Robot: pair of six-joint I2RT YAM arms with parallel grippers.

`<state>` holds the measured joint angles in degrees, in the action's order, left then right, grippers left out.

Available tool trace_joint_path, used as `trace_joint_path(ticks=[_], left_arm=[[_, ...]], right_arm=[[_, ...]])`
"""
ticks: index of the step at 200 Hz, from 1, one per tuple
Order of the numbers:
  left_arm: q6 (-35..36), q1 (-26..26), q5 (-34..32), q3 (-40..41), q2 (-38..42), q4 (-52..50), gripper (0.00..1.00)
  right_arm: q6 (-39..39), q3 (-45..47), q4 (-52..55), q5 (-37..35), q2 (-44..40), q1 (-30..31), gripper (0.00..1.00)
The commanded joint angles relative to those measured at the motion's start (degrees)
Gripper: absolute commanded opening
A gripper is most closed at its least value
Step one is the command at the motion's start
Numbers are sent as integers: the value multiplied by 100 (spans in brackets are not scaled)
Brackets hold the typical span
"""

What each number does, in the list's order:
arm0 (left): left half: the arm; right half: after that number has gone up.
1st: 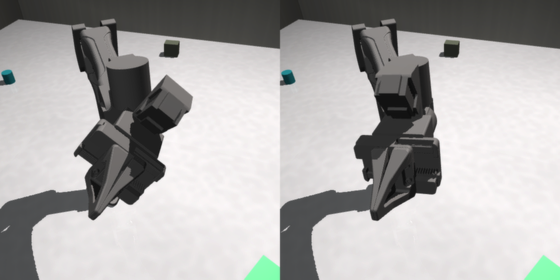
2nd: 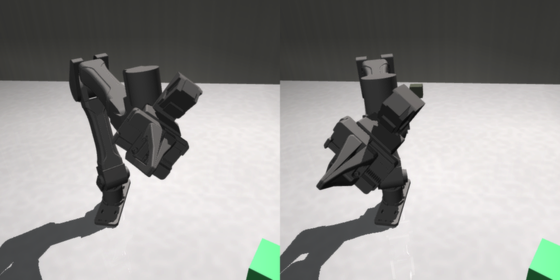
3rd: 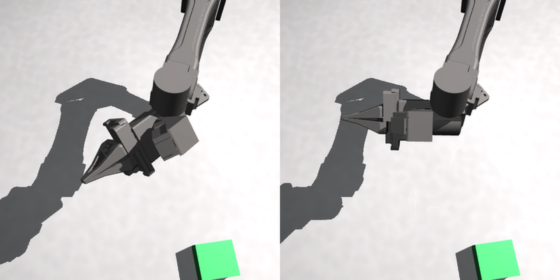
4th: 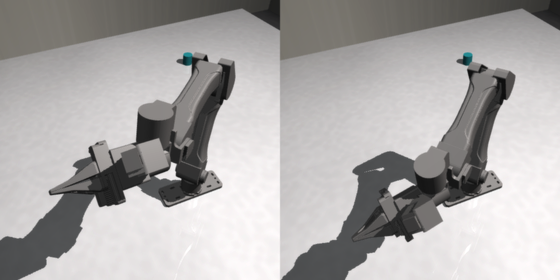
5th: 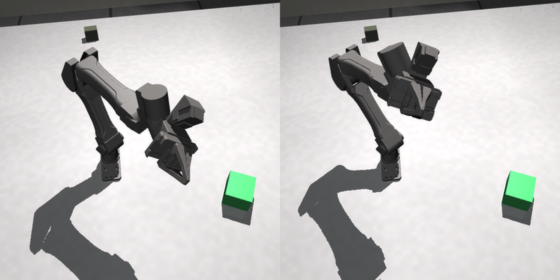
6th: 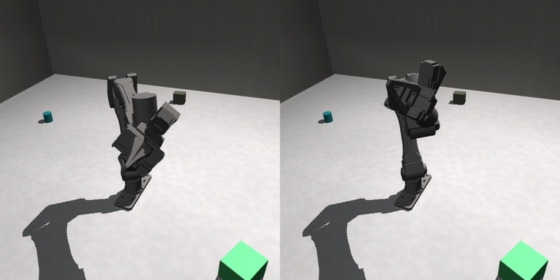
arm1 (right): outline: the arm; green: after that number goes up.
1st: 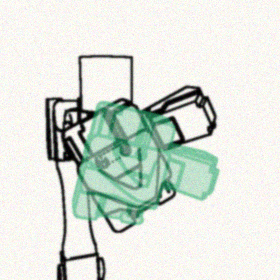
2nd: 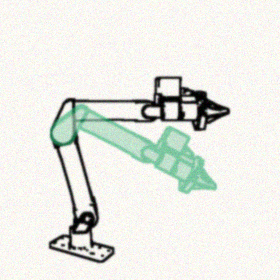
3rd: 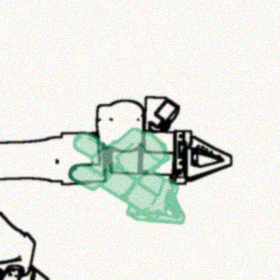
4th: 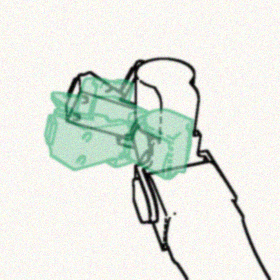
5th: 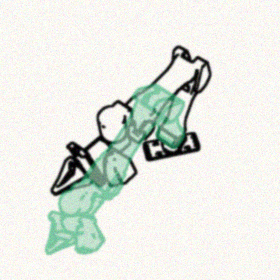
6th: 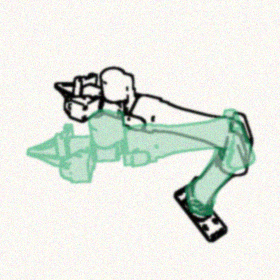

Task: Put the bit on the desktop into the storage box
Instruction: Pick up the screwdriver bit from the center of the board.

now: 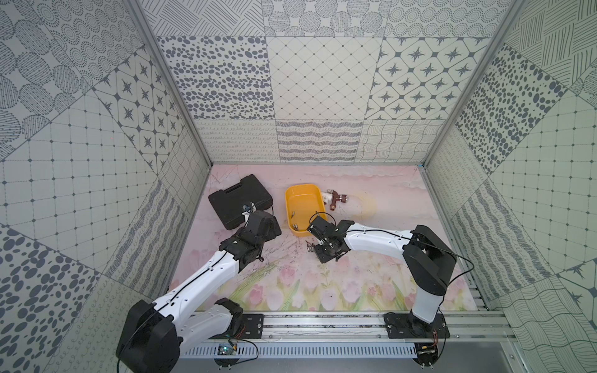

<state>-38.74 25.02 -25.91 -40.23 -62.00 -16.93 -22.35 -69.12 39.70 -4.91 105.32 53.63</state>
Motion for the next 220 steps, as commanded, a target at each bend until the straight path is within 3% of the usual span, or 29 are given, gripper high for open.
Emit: trace_joint_path(ticks=[1, 220], left_arm=[[74, -34, 7, -20, -53, 23, 99], [37, -58, 7, 6, -69, -31, 99]], right_arm=[[-50, -172, -130, 60, 115, 27, 31], [-210, -93, -121, 156, 351, 27, 13]])
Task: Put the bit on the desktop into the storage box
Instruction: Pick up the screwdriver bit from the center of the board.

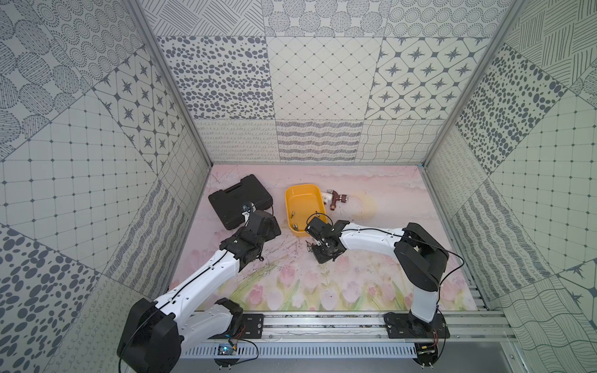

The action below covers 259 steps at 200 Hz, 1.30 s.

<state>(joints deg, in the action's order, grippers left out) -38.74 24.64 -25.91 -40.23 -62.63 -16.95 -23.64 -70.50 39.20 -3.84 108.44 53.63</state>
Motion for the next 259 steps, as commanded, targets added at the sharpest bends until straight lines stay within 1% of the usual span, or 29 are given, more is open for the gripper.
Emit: trace_joint_path(ticks=[1, 108, 175, 219, 259], left_arm=[[40, -21, 7, 6, -4, -33, 99], [42, -22, -10, 6, 36, -79, 99], [60, -32, -2, -20, 71, -71, 99], [75, -30, -2, -36, 84, -63, 99], [66, -31, 16, -38, 122, -78, 100]], right_arm=[[-80, 45, -70, 45, 38, 26, 13], [-145, 41, -70, -65, -112, 21, 10], [-141, -33, -7, -64, -453, -31, 10], [15, -343, 201, -187, -691, -82, 10], [303, -846, 257, -251, -733, -218, 10]])
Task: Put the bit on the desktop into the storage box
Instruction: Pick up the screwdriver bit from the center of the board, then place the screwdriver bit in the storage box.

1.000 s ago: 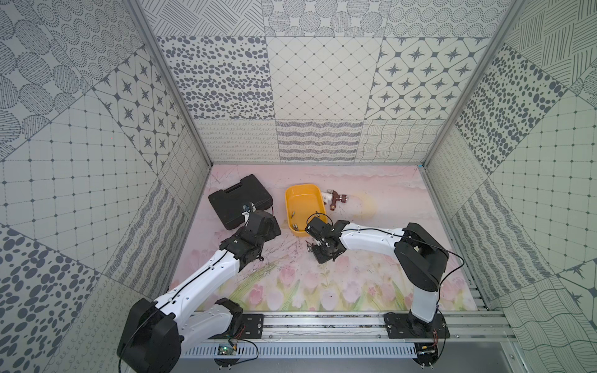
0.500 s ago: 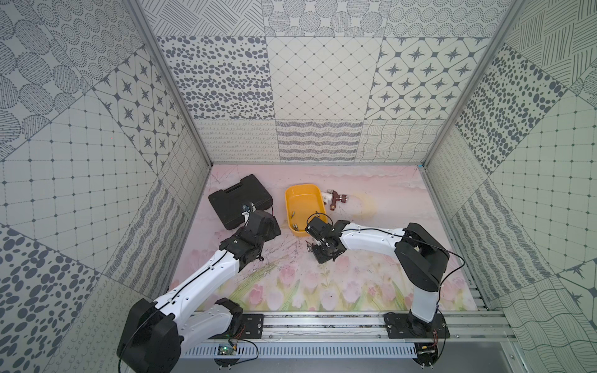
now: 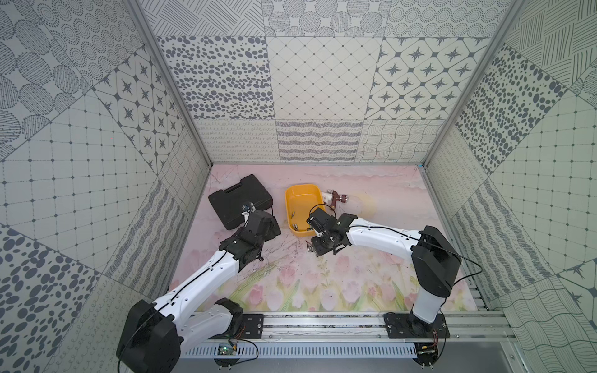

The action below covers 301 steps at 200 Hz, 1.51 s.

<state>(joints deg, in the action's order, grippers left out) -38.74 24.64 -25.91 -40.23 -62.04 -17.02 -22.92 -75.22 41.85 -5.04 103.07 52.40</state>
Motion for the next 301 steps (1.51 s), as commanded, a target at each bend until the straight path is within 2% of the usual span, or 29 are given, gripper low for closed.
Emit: trace_joint_path(ticks=[1, 74, 161, 301], left_arm=[[67, -30, 16, -38, 62, -68, 99], [95, -49, 35, -47, 153, -199, 99], [68, -60, 191, -47, 124, -281, 100], [36, -78, 341, -49, -45, -249, 100]], right_arm=[[237, -390, -13, -130, -193, -97, 10], [739, -1410, 8, -372, 224, -338, 8], [1089, -2396, -7, -459, 1204, -634, 8], [1157, -3129, 8, -288, 2454, -868, 10]])
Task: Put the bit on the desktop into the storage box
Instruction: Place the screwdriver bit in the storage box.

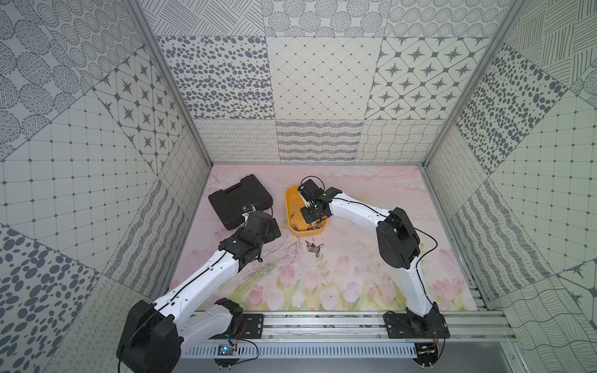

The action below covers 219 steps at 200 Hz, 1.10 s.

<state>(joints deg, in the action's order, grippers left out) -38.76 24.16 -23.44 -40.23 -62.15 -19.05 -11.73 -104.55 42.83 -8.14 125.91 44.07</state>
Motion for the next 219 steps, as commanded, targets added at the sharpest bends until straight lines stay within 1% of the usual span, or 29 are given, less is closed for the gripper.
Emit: trace_joint_path(ticks=[1, 72, 108, 159, 219], left_arm=[[37, -28, 94, -52, -34, -46, 99], [25, -34, 112, -55, -69, -31, 99], [29, -23, 112, -51, -57, -49, 99], [51, -27, 112, -103, -71, -55, 99], [68, -35, 112, -189, -104, -90, 99]], right_arm=[[38, -197, -91, 23, 170, -33, 10], [20, -188, -93, 32, 233, -62, 11], [26, -170, -92, 23, 195, -58, 14], [15, -40, -92, 42, -101, -59, 27], [-24, 279, -51, 32, -892, -35, 43]])
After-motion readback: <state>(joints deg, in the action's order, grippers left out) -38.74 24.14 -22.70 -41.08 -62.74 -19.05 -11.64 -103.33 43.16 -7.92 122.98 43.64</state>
